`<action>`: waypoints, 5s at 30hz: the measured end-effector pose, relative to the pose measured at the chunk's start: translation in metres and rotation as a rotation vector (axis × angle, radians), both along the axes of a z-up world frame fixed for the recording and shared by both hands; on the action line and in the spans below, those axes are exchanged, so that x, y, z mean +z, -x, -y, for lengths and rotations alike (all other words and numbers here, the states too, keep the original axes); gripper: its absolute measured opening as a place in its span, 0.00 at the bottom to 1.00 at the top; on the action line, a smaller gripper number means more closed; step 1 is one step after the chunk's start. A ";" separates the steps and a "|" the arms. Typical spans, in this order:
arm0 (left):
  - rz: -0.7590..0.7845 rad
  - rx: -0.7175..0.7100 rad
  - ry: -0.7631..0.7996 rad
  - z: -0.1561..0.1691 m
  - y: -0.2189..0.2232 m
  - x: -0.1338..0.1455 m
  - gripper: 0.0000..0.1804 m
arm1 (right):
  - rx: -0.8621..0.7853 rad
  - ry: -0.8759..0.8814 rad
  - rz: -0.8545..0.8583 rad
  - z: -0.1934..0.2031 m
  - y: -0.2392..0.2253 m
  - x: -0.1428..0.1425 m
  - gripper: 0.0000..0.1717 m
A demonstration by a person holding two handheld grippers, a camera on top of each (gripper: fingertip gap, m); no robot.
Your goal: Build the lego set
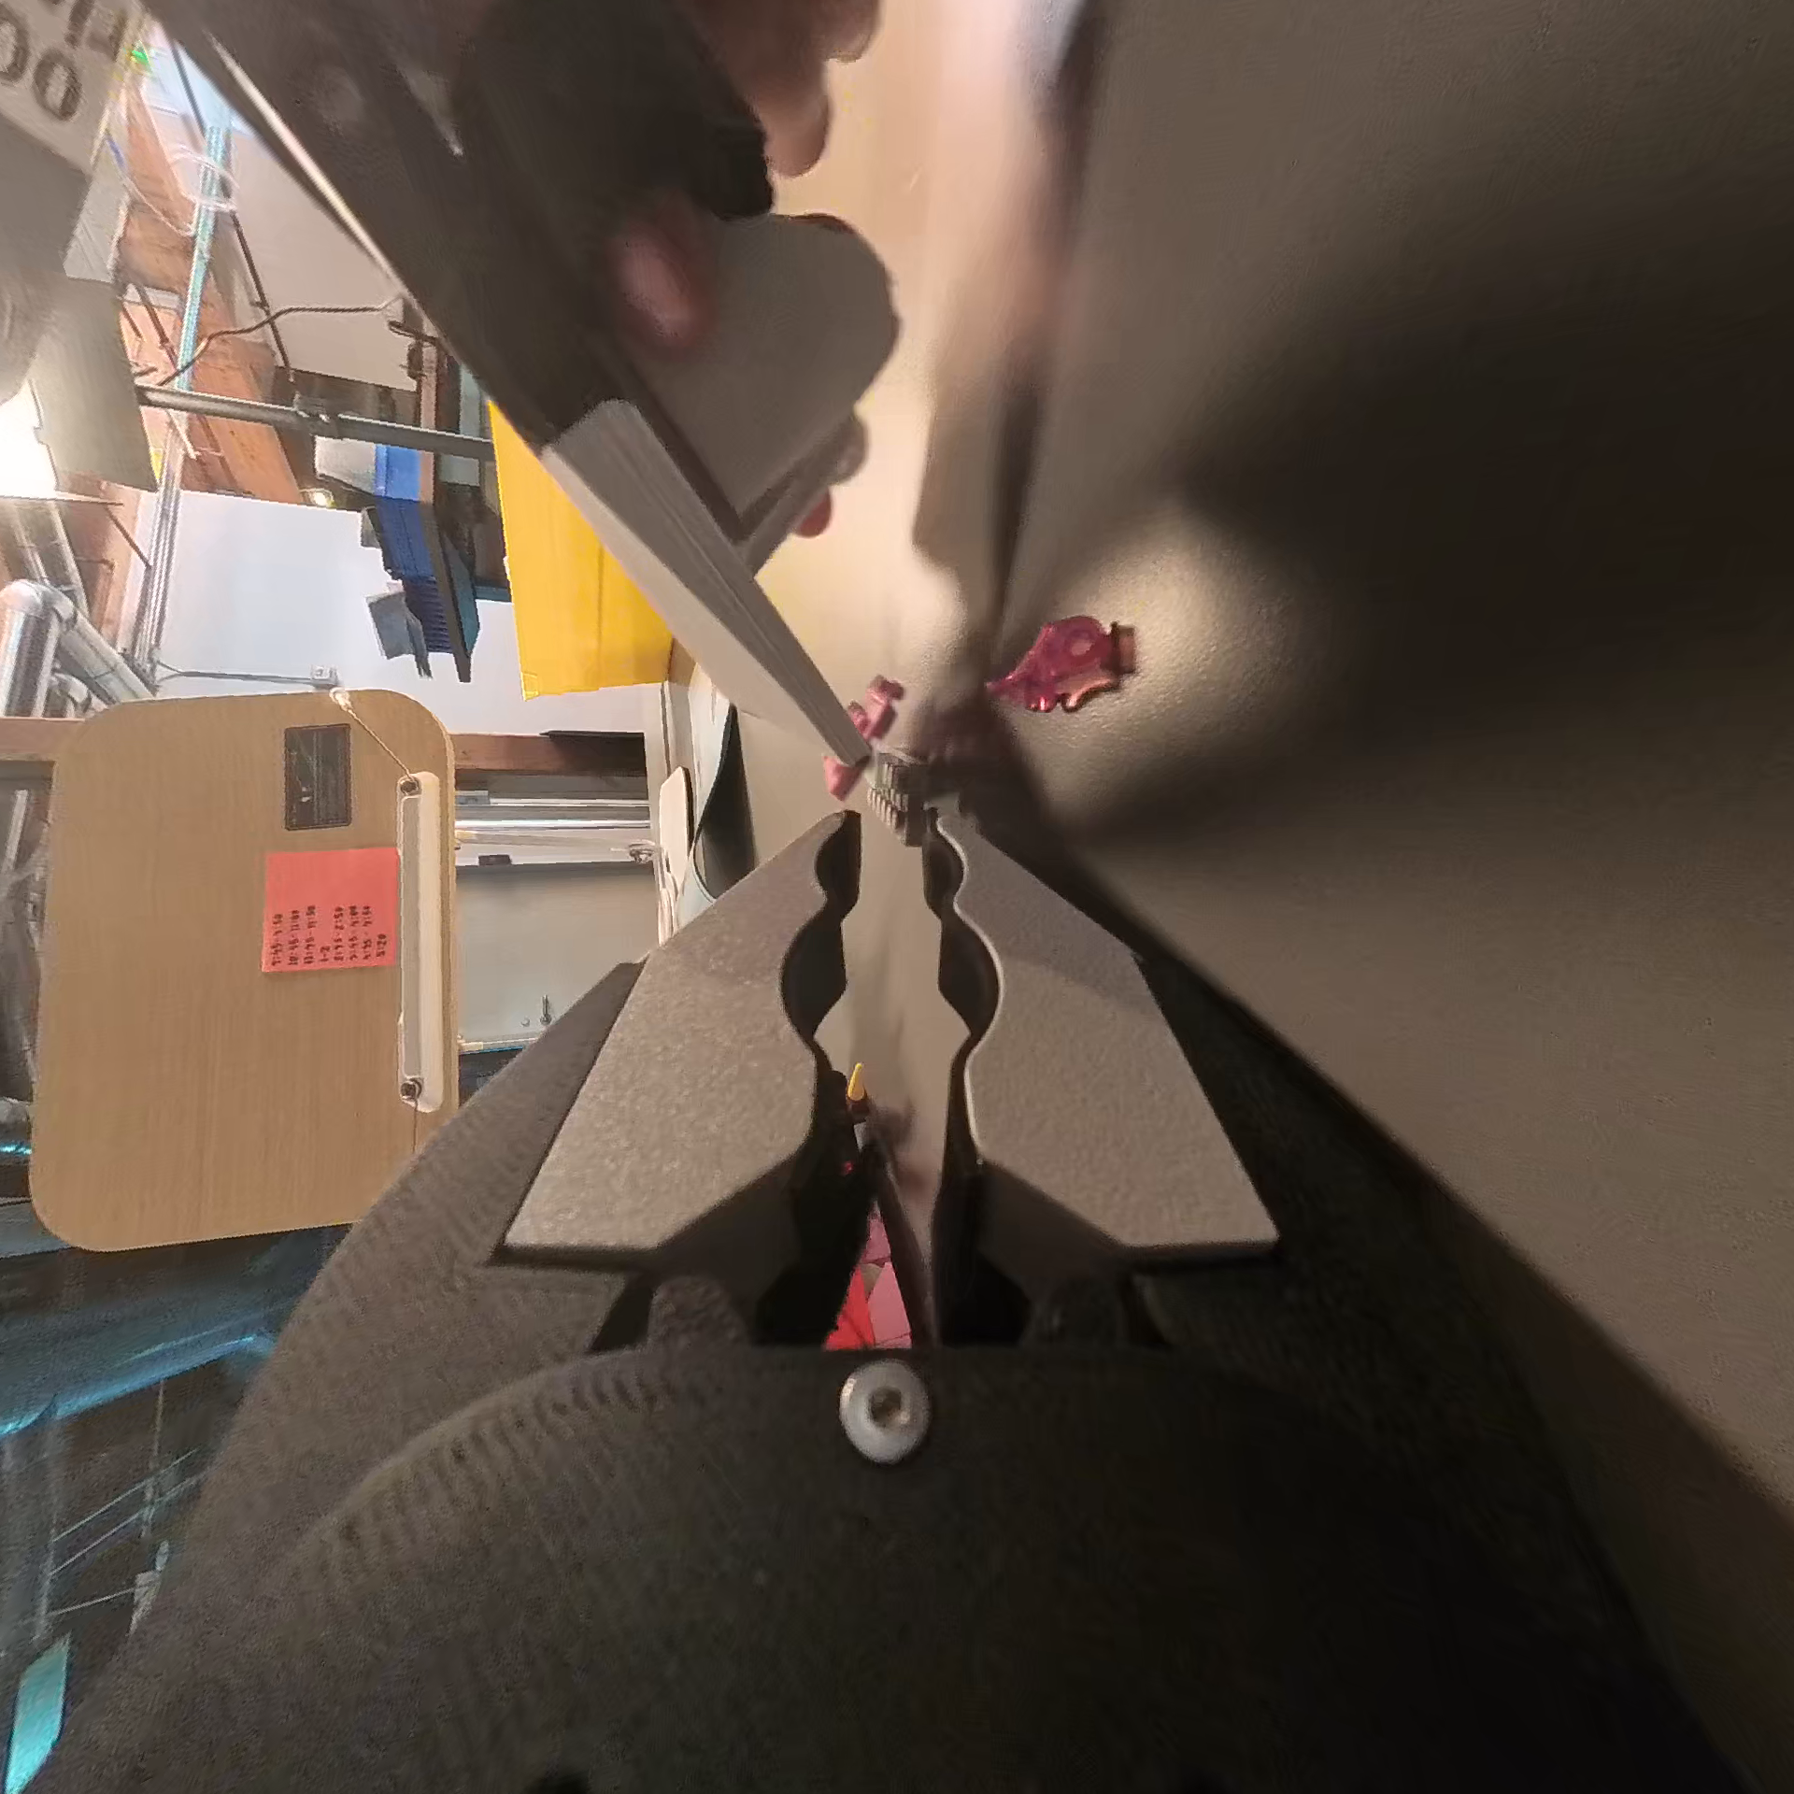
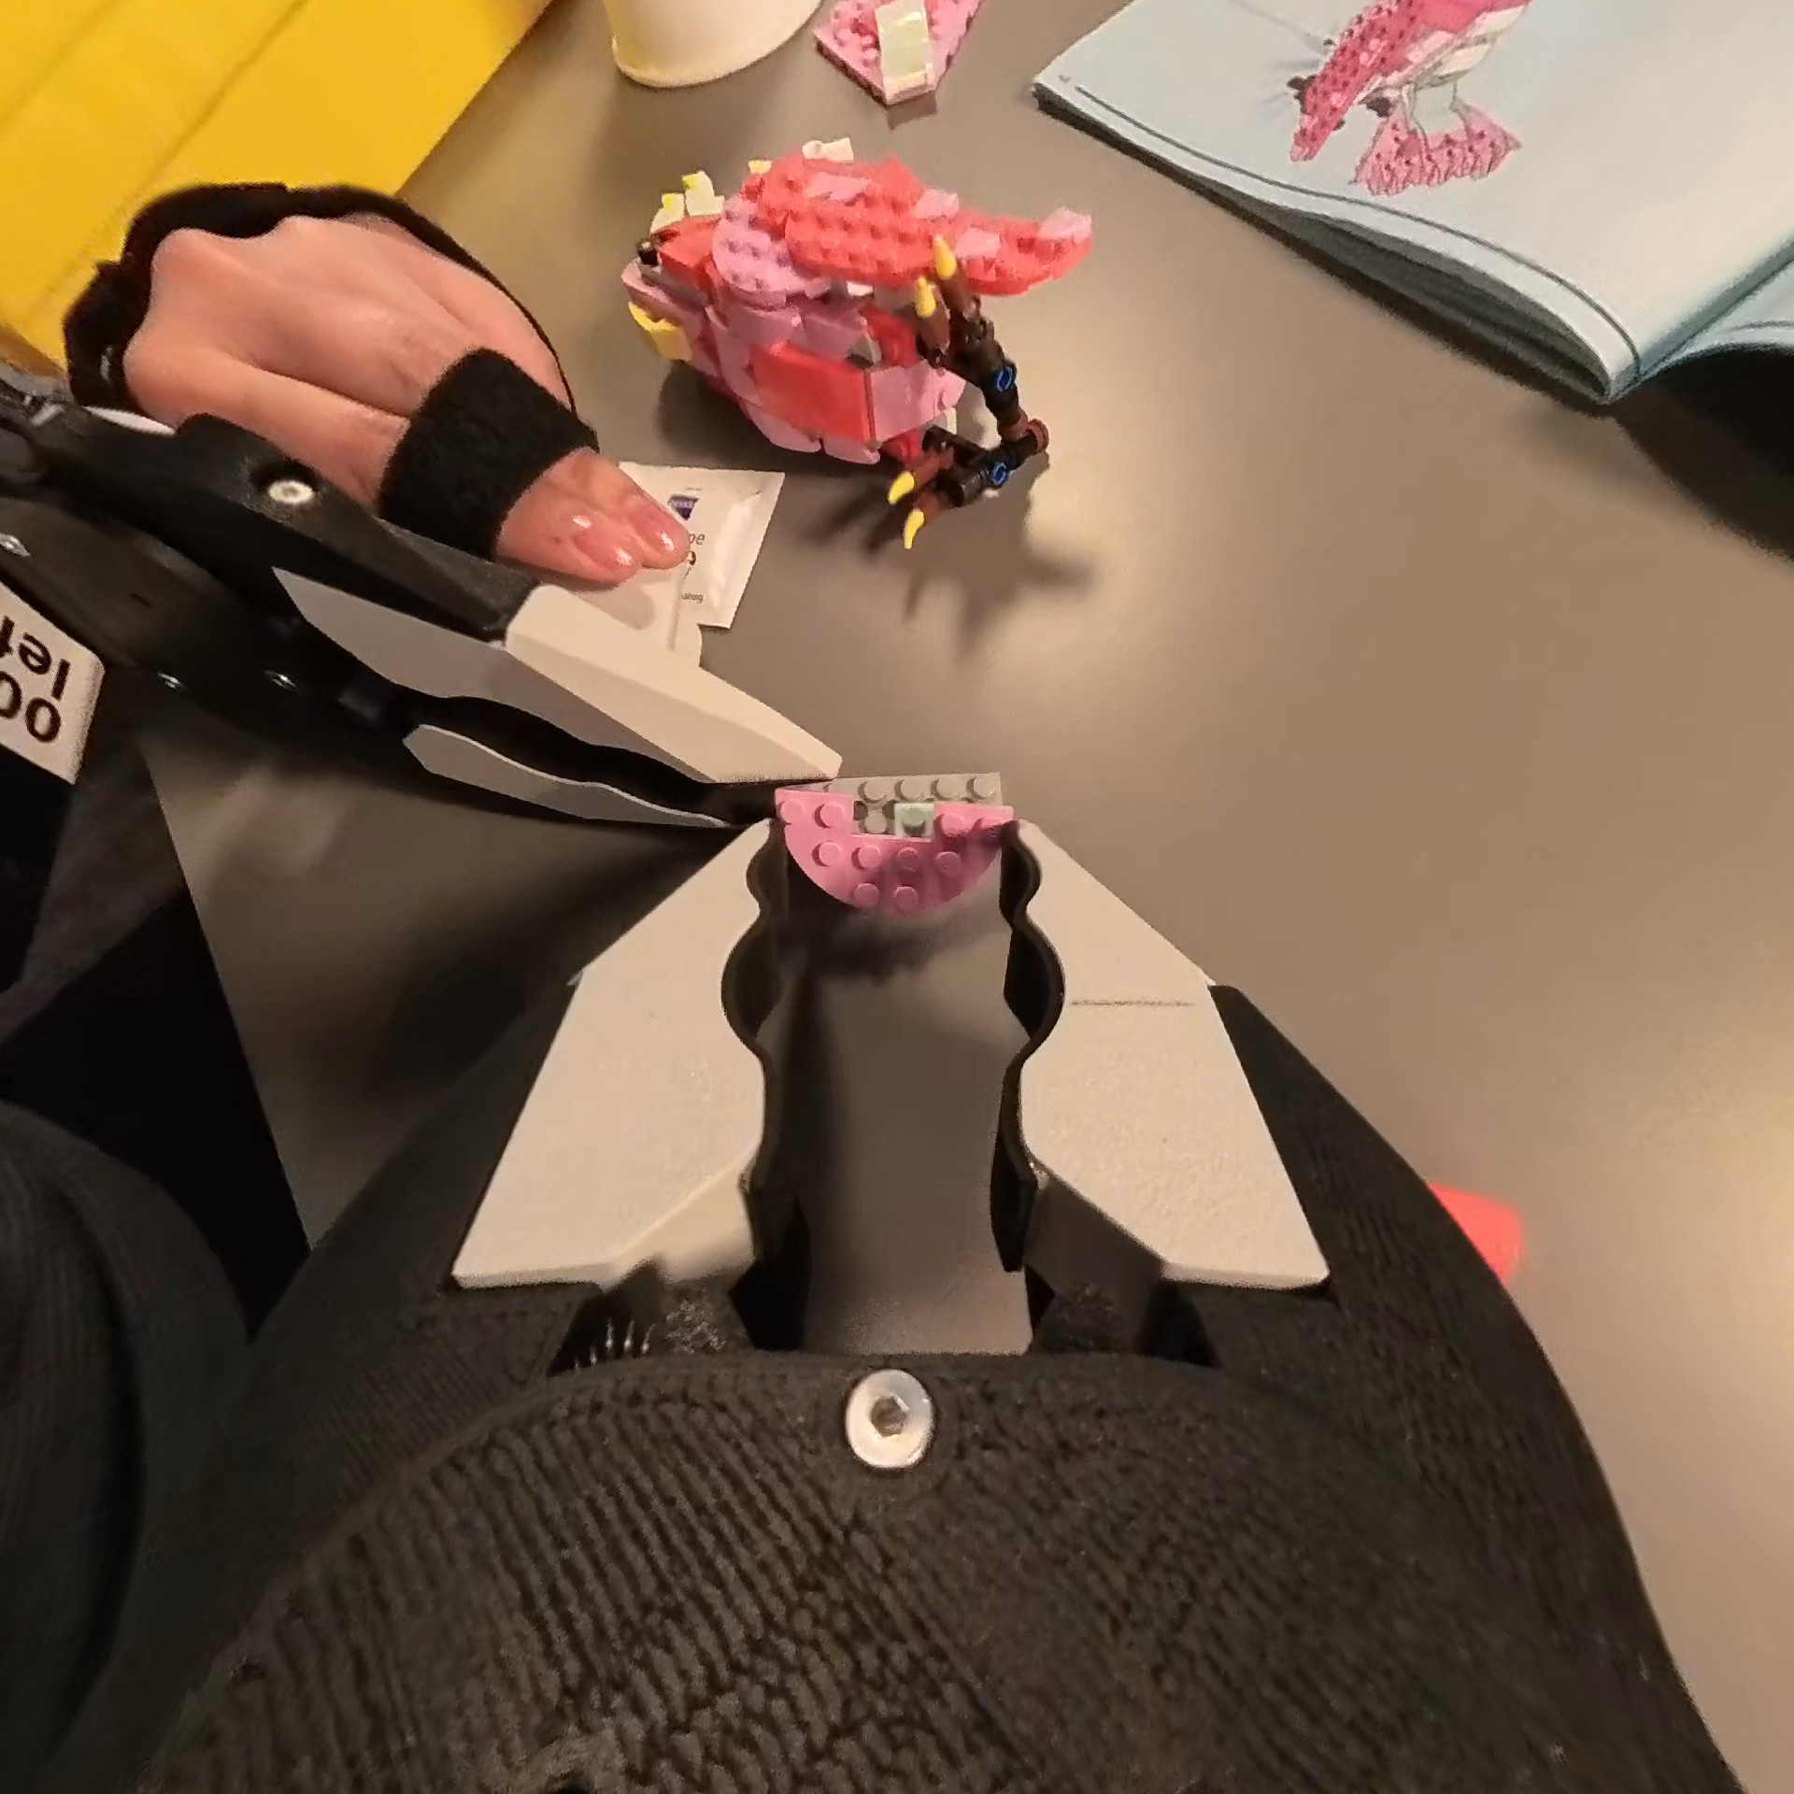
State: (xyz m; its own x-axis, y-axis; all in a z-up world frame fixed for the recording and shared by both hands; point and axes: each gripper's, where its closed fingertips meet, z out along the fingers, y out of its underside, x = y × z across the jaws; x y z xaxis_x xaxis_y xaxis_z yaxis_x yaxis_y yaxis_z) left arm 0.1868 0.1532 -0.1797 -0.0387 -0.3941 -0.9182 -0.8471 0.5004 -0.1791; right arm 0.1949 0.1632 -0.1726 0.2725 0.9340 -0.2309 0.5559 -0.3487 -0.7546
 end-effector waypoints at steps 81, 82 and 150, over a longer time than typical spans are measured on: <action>0.078 0.068 0.100 -0.011 0.014 -0.002 0.08 | 0.462 -0.105 0.105 -0.002 0.003 -0.004 0.24; 0.080 0.076 0.111 -0.011 0.016 -0.002 0.08 | 0.475 -0.116 0.109 -0.002 0.003 -0.004 0.24; 0.239 0.053 0.305 -0.003 0.016 0.002 0.10 | 0.549 -0.227 0.184 -0.003 0.008 -0.014 0.28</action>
